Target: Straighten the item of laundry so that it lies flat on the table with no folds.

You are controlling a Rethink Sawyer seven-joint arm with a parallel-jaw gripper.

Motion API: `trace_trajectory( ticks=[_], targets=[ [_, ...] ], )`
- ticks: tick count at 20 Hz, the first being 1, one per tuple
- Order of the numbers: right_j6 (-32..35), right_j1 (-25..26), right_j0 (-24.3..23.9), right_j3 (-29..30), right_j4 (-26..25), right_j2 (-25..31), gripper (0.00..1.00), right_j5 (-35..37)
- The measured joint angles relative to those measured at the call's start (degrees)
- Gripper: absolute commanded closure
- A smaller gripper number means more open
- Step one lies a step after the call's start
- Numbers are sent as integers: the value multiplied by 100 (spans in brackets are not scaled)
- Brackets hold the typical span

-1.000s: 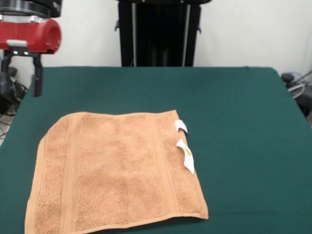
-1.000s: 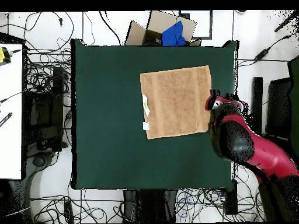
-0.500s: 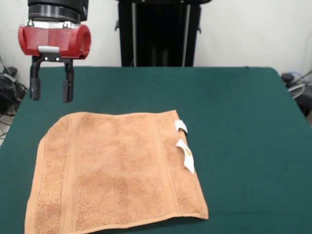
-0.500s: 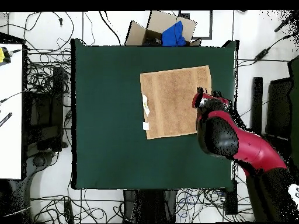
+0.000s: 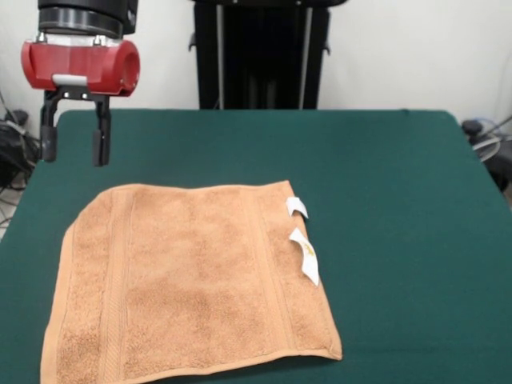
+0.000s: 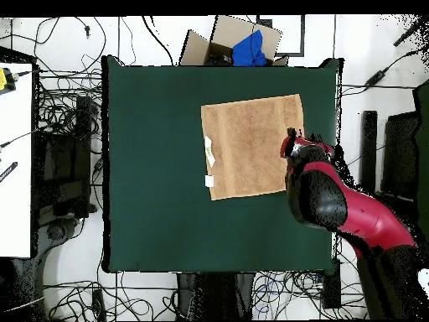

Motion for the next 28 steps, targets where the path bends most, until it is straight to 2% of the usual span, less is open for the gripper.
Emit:
trace_trajectory(
  ticks=[12,28],
  targets=[
    [0,63,2,1,0,-14,0,-2],
    [0,34,710,3,343,-382,0,-59]
  ],
)
